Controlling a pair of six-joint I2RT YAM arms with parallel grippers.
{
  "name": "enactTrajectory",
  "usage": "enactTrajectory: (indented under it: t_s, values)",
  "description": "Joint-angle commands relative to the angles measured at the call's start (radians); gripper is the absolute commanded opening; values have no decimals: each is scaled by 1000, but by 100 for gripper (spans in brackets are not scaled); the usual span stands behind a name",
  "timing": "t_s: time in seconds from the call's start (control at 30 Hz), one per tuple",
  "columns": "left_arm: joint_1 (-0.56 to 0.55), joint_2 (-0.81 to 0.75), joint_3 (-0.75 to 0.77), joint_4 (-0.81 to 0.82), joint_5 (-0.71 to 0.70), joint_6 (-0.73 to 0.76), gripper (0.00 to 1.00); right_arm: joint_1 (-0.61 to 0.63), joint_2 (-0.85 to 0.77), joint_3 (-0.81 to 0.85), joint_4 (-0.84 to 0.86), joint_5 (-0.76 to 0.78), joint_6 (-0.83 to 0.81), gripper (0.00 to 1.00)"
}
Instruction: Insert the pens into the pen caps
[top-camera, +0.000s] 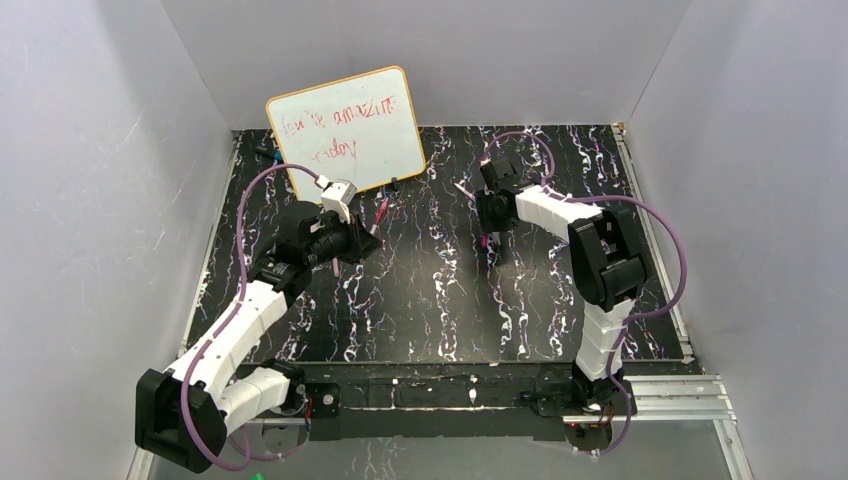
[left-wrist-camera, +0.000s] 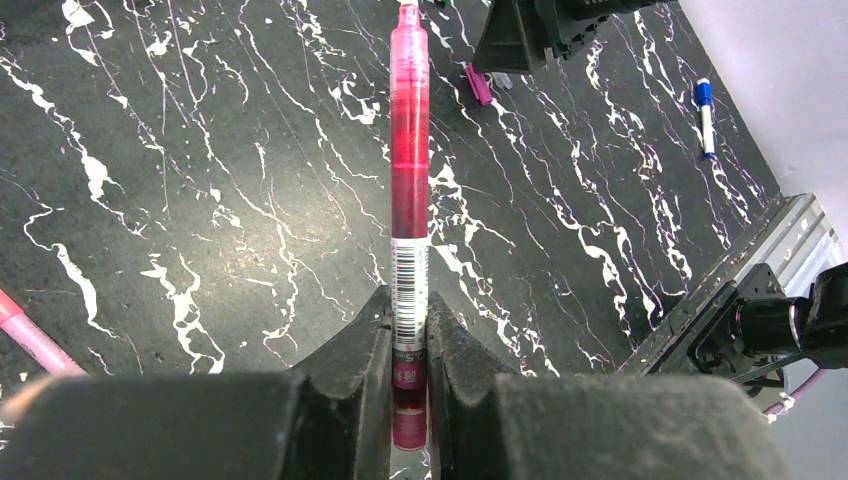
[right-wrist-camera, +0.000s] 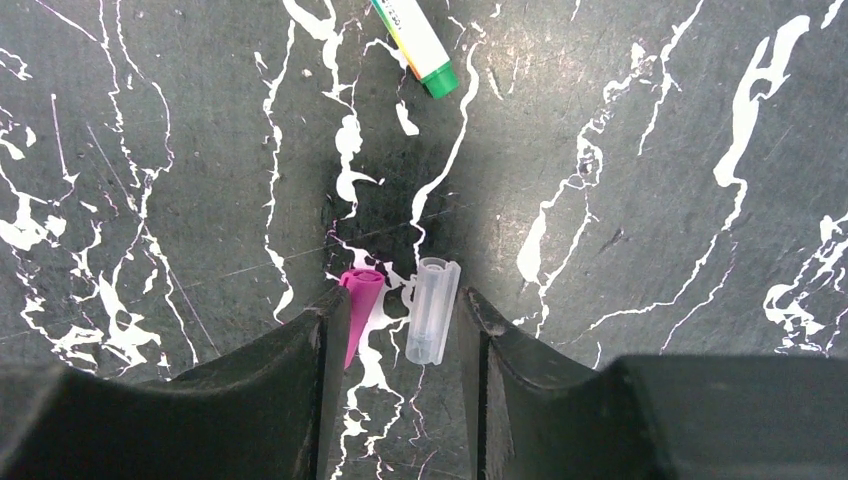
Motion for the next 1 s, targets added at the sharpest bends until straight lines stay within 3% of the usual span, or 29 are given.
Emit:
enactTrajectory:
  t_s: [0.0, 0.5, 0.97]
  values:
    - [-6, -16, 34, -13, 17, 13, 0, -7, -27, -32, 31, 5, 14, 50]
    - [-9, -10, 35, -14, 26, 17, 0, -45, -156, -115, 131, -19, 38, 51]
    - [-11, -6, 36, -12, 28, 17, 0, -52, -85, -74, 53, 28, 40, 46]
